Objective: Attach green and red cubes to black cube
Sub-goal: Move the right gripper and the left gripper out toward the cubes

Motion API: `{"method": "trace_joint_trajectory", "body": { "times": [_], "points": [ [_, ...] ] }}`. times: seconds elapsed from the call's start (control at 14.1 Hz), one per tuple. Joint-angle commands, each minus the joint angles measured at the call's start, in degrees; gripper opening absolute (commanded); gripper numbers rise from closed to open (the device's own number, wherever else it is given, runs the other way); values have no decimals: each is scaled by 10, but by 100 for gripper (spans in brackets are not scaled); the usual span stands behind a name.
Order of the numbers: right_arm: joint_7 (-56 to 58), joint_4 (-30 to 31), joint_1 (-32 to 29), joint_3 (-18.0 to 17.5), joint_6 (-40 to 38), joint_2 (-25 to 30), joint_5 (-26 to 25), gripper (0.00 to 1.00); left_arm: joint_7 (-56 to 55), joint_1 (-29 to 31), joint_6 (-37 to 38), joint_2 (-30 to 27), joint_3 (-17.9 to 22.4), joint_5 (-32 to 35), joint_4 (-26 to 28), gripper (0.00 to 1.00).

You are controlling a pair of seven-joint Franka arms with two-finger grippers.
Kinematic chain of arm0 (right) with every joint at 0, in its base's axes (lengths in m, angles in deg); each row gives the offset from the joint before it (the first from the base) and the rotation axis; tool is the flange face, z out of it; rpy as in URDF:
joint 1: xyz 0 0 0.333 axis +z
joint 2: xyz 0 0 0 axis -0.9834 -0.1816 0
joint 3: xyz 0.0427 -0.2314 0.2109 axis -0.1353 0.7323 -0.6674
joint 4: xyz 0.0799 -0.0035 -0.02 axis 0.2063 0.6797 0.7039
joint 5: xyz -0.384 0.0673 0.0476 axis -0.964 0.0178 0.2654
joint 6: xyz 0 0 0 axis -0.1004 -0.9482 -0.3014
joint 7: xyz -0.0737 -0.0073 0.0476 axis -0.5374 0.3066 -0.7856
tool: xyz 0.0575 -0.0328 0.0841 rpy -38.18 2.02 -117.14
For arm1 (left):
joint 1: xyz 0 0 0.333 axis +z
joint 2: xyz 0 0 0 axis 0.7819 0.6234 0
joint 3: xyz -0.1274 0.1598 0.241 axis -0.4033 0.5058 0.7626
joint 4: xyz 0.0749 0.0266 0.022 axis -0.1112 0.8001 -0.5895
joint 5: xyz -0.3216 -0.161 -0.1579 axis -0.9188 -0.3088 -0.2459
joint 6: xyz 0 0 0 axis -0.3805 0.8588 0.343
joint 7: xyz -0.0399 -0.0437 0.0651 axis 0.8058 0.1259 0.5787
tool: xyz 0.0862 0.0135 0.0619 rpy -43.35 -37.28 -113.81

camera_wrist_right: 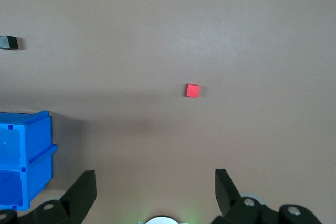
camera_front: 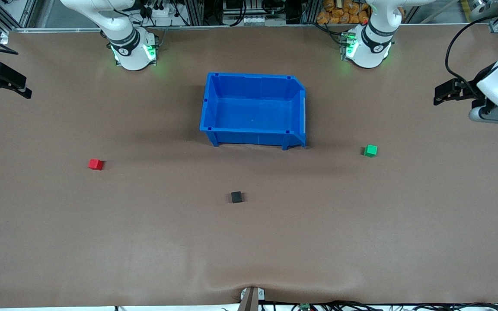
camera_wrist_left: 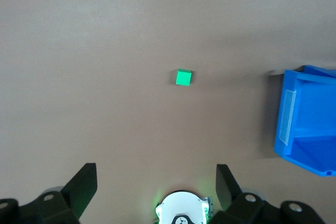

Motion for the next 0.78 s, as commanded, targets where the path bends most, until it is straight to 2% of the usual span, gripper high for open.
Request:
{"method": "trace_joint_trajectory", "body": {
  "times": [0.0, 0.36, 0.57, 0.71],
  "points": [
    [-4, 0, -15, -7, 2, -6, 2, 100, -11, 0, -9, 24, -3, 6, -1, 100],
    [-5, -18, -18, -6, 5, -52, -3, 100, -47, 1, -103, 25, -12, -1, 79, 100],
    [-7, -17, -40, -7, 7, -119, 4, 100, -73, 1, -188, 25, -28, -1, 145, 100],
    [-7, -18, -59, -7, 17, -190, 6, 100, -75, 1, -247, 28, -29, -3, 188, 100]
  ]
}}
